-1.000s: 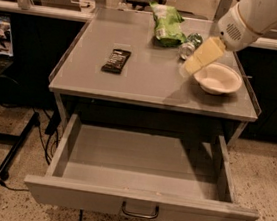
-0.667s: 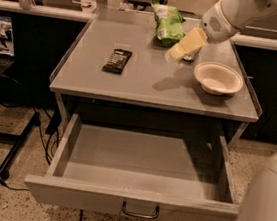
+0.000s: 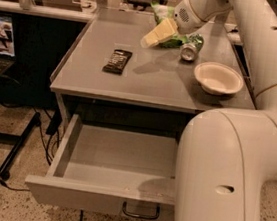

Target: Place rxbar chocolate into top drawer

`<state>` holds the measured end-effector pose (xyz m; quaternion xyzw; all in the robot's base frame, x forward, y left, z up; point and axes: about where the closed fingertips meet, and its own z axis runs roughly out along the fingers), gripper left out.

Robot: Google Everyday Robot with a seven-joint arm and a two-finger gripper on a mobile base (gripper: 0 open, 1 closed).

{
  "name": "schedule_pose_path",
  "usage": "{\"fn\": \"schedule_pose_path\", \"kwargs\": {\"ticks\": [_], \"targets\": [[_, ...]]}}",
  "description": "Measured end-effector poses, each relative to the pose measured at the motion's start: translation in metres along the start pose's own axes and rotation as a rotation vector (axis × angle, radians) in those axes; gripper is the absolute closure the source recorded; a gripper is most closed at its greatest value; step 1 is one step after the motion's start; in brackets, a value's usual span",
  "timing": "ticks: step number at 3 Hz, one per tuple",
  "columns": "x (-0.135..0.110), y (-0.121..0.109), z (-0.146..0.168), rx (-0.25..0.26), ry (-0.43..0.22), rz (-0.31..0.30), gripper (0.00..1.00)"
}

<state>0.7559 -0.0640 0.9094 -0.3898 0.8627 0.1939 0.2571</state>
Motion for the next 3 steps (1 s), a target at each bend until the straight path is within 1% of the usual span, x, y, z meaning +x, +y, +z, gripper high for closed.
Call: {"fn": "schedule_pose_path", "kwargs": {"ticks": [1,2,3], "targets": [[-0.012,-0.003,-0.009,0.015,-0.034,-0.012,0.0],[-0.005,-0.007,-0.008,0.013,-0.05,0.034,0.0],[-0.009,0.016,0.015,-0.059,-0.103,0.076,0.0]]}}
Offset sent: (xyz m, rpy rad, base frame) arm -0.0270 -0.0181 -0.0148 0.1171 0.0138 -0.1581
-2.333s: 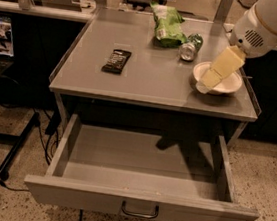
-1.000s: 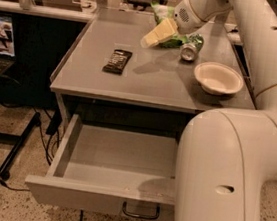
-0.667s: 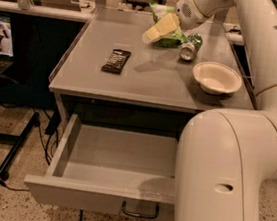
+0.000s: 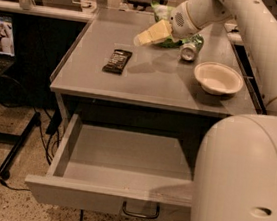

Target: Place rxbar chocolate into top drawer

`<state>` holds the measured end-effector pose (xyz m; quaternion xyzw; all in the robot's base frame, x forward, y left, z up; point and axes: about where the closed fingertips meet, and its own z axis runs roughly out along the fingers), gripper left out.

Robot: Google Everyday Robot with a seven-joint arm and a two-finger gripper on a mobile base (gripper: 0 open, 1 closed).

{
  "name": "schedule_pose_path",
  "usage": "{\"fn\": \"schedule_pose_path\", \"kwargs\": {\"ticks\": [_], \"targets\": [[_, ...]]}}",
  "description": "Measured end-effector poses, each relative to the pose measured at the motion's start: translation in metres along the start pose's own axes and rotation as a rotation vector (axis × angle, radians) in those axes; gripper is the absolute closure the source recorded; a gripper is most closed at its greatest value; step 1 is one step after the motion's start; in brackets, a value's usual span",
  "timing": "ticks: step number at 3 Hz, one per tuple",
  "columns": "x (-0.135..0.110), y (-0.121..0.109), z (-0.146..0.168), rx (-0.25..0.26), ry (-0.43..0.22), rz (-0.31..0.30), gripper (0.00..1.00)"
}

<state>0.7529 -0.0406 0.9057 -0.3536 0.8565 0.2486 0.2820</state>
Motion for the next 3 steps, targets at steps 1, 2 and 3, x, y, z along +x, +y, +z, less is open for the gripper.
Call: {"fn": "schedule_pose_path", "kwargs": {"ticks": [1,2,3], "targets": [[0.0,0.039,0.028,-0.068,-0.03,-0.009,0.0],[0.009,0.08,0.052,-0.096,-0.045,-0.036,0.0],[0.005,0.097,0.079,0.014,0.009,-0.167,0.0]]}}
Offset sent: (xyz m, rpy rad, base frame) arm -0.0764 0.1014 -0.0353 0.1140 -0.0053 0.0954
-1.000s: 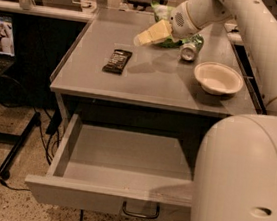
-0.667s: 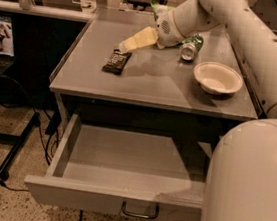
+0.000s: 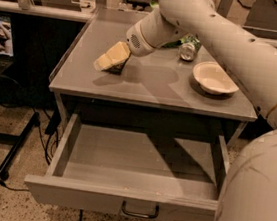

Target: Place rxbar chocolate into top drawer

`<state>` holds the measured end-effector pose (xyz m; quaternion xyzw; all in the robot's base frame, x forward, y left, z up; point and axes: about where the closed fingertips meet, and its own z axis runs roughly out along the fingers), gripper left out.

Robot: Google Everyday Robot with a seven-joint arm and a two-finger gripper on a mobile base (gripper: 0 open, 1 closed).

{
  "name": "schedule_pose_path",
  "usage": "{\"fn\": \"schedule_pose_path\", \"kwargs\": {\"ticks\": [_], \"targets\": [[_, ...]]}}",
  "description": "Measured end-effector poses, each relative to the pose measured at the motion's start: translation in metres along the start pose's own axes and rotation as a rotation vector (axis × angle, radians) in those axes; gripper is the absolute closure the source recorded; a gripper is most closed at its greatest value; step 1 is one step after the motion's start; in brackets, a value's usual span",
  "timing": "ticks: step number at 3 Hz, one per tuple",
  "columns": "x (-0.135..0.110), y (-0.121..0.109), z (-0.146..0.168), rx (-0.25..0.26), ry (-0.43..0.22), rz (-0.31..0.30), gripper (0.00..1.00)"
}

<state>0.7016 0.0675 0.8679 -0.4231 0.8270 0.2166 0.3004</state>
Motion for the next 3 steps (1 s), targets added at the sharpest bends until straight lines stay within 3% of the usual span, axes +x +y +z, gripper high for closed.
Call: {"fn": "schedule_pose_path", "kwargs": {"ticks": [1,3], "targets": [[0.0,-0.012,0.019,0.137,0.05,-0.101,0.0],[-0.002,-0.015,0.037,0.104,0.046,-0.077,0.0]]}}
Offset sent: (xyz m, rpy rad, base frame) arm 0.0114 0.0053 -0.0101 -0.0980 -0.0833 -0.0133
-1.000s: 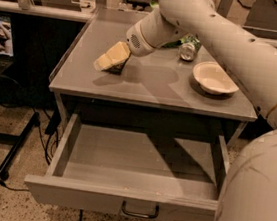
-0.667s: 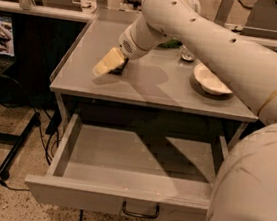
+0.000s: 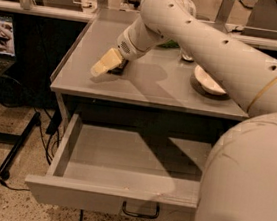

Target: Place rxbar chocolate into top drawer

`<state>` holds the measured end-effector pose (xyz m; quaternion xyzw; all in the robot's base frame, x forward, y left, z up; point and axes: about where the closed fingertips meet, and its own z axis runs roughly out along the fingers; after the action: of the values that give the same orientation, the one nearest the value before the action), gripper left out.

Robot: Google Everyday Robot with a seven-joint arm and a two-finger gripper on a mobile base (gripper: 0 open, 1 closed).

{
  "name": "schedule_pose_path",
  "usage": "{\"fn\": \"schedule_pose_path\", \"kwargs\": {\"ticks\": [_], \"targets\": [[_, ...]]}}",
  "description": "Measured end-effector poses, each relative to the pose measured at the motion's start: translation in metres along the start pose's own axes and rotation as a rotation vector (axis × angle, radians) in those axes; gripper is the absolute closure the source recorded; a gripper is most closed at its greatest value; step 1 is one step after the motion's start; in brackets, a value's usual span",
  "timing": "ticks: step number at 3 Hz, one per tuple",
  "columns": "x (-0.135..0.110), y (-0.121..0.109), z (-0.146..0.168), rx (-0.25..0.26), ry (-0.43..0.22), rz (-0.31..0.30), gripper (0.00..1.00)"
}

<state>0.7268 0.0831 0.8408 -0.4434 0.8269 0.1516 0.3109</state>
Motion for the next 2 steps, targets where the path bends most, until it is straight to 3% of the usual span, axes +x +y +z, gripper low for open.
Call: {"fn": "schedule_pose_path", "kwargs": {"ticks": [1,2], "targets": [[-0.0279,-0.0061,0.0386,-0.015,-0.05,-0.034,0.0],[-0.0281,-0.0062,0.0392,-0.015,-0.051,-0.034,0.0]]}}
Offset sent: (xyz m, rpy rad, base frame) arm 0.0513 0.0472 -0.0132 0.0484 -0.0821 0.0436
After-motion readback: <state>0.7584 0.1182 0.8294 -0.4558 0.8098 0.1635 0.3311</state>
